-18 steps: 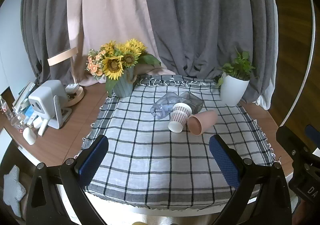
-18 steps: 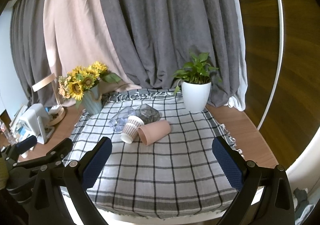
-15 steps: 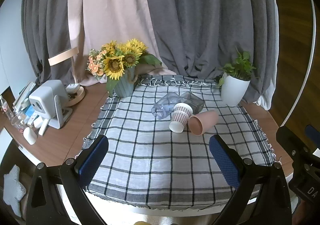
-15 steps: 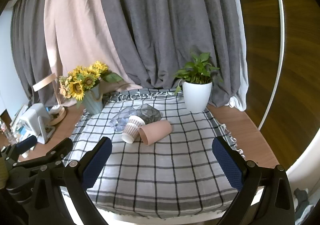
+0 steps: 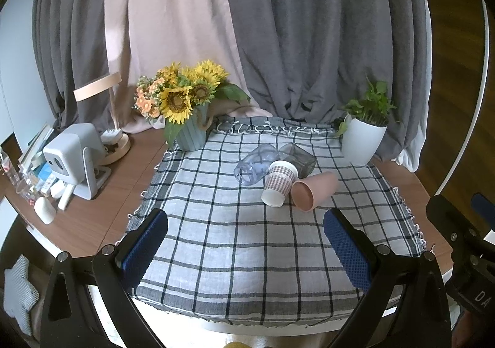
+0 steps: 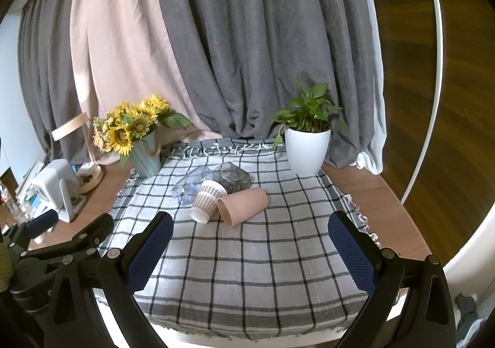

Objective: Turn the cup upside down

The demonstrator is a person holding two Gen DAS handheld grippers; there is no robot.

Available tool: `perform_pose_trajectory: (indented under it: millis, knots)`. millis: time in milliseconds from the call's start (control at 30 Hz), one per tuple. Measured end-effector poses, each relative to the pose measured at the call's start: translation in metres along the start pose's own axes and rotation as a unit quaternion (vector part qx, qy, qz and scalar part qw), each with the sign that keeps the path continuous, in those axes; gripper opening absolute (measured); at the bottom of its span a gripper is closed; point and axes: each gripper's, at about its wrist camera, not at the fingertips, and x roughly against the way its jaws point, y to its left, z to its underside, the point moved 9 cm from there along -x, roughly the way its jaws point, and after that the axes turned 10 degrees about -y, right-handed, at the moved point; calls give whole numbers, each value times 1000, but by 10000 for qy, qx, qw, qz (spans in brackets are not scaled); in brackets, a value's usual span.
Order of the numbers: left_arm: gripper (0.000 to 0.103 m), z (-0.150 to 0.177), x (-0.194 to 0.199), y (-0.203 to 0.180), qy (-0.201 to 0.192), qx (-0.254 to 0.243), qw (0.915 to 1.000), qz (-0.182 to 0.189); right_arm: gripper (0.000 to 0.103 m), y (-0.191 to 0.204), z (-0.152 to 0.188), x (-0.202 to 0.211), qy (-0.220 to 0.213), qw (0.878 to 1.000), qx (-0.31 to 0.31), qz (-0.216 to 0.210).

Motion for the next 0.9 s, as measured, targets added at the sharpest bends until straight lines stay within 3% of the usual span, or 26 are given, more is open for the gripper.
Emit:
perform_pose_trajectory:
  millis: [233, 433, 500, 900]
  knots:
    - [103, -2, -4, -2, 17, 29, 10000, -54, 101, -1, -1, -3, 8, 10000, -12, 25]
    - [103, -2, -8, 0, 68, 125, 9995, -264, 101, -2, 0, -6, 64, 10000, -28, 27]
    - [103, 0, -9, 4, 95, 252, 9983, -522, 101, -2, 1, -7, 83, 10000, -26, 24]
    - [103, 1, -29, 5, 289, 388, 9967, -646, 101, -1, 6, -23, 282, 9996, -20, -15]
